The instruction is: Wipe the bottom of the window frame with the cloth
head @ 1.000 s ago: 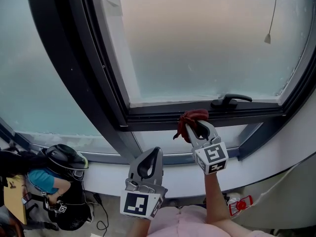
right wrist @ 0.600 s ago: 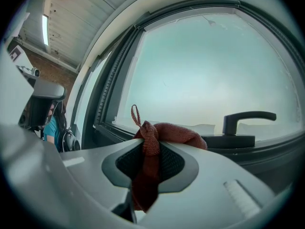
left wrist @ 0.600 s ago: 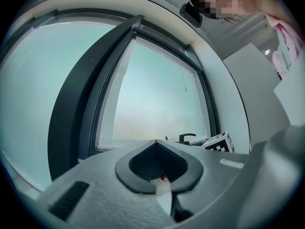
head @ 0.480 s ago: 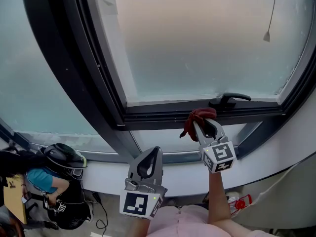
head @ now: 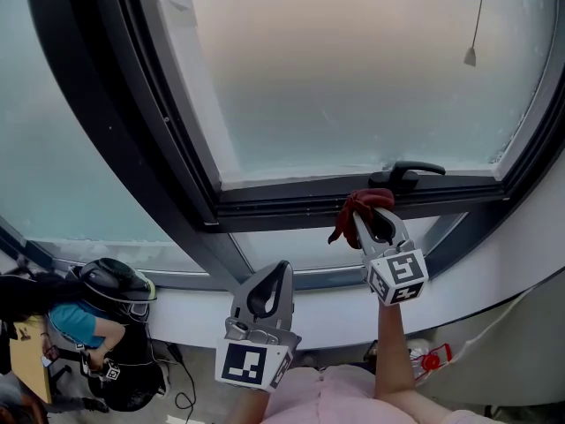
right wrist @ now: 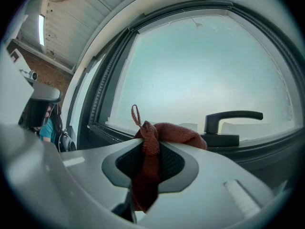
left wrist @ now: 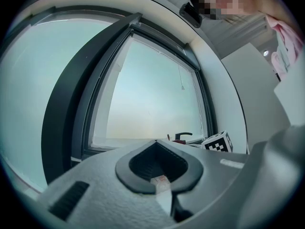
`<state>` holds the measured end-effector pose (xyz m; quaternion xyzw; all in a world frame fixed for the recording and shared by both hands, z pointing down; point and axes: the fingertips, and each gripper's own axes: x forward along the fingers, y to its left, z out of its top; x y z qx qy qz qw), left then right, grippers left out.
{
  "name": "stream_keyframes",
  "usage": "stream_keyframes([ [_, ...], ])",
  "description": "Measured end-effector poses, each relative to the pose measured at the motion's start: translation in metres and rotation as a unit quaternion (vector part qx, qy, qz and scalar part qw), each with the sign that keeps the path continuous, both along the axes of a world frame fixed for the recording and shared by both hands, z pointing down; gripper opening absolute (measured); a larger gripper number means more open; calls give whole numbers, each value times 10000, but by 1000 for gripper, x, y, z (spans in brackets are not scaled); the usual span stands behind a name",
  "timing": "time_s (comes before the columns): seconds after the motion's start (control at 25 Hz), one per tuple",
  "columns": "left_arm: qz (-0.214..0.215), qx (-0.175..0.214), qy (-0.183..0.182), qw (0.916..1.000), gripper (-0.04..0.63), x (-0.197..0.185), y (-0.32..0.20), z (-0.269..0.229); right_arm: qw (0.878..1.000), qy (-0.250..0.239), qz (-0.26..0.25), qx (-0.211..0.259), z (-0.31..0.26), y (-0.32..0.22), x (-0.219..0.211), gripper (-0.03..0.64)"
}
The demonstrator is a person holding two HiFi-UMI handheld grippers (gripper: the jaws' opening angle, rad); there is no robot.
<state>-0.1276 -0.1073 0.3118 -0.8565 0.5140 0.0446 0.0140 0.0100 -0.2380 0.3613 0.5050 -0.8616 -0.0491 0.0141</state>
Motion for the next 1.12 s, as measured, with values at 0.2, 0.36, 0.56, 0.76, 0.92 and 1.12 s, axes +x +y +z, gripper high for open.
stream_keyframes([
  [0.2,28,-11,-9,10000,-6,4,-2,1,9999,-88,145,-15,0,-2,15,80],
  [0.36,48,-15,-5,10000,-6,5,-4,0,9996,-124,252,-9,-2,-4,25,81],
  [0.56,76,-21,-3,10000,-6,6,-7,1,9989,-188,427,-13,-2,-5,40,81],
  [0.76,98,-22,-1,9999,-6,6,-7,1,9968,-259,762,-3,-2,-8,64,81],
  [0.92,87,-15,13,10000,-6,3,-8,1,9939,-309,1063,-14,-3,-9,81,81],
  [1.12,85,-26,14,10000,-6,0,-5,1,9922,-232,1223,20,-3,-9,81,81],
])
